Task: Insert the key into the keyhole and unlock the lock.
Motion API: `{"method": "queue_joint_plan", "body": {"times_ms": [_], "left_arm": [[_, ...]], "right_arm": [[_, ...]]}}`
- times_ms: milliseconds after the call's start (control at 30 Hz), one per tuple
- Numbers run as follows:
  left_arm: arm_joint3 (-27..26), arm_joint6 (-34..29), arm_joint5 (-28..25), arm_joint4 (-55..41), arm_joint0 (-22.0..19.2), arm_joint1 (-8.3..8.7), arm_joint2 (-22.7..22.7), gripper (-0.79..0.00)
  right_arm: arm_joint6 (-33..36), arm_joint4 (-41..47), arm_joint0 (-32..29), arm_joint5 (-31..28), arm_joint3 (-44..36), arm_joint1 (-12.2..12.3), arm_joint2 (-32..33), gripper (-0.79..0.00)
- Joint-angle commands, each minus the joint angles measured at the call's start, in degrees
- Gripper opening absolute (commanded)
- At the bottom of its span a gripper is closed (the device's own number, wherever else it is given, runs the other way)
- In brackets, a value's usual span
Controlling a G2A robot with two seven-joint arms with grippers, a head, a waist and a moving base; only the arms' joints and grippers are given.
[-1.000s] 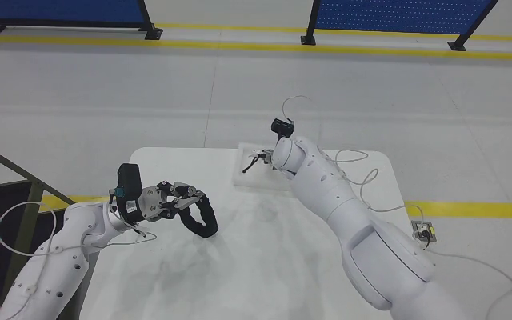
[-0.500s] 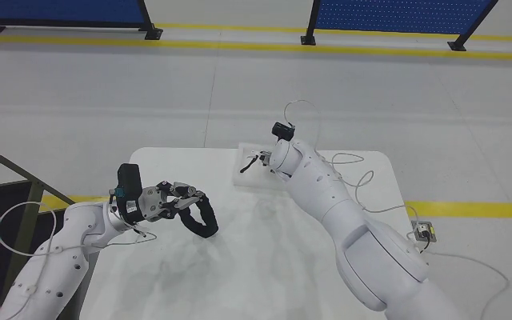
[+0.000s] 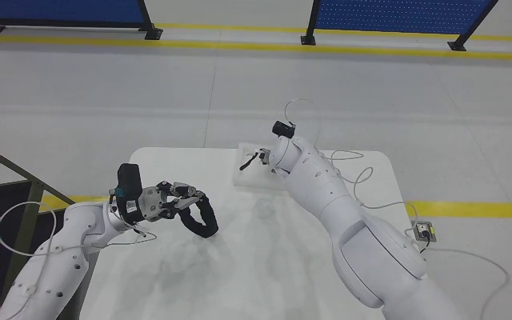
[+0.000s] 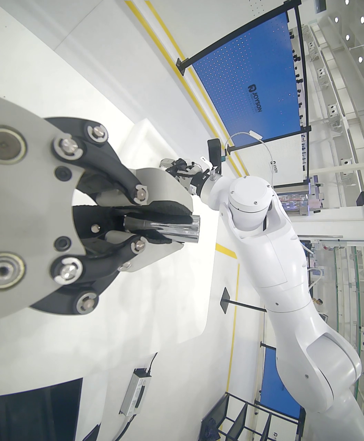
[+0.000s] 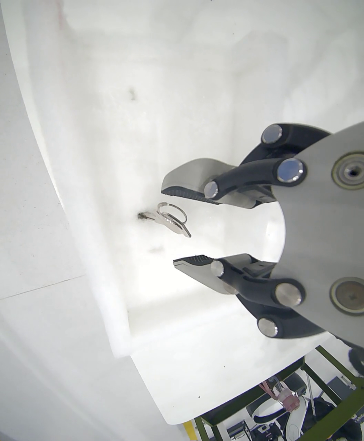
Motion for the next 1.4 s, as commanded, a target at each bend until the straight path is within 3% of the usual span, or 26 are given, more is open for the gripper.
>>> {"method": "queue_joint_plan", "body": {"times_ms": [0,100,300,433,633,1033,1367], "left_arm": [[0.00,0.00,0.00,0.00,0.00,0.00,0.00,-0.785],[0.00,0.00,0.00,0.00,0.00,0.00,0.00,-0.785],[0.00,0.00,0.00,0.00,0.00,0.00,0.00,-0.785],[0.00,0.00,0.00,0.00,0.00,0.00,0.00,-0.785],[0.00,0.00,0.00,0.00,0.00,0.00,0.00,-0.785],[0.00,0.00,0.00,0.00,0.00,0.00,0.00,-0.785],[0.00,0.00,0.00,0.00,0.00,0.00,0.00,-0.785]], "right_arm": [[-0.01,-0.01,-0.01,0.00,-0.02,0.01,-0.01,-0.493],[-0.01,-0.01,-0.01,0.00,-0.02,0.01,-0.01,-0.539],[-0.01,-0.01,-0.01,0.00,-0.02,0.01,-0.01,-0.428],[-2.36,0.66,-0.78,0.15,-0.86,0.31,0.86,-0.397],[-4.02,2.11,-1.86,1.09,-2.31,0.93,2.74,-0.474],[-6.94,3.89,-3.75,2.69,-4.21,1.29,5.34,-0.539],[-9.79,5.49,-4.30,2.91,-3.39,1.02,7.16,-0.748]]}}
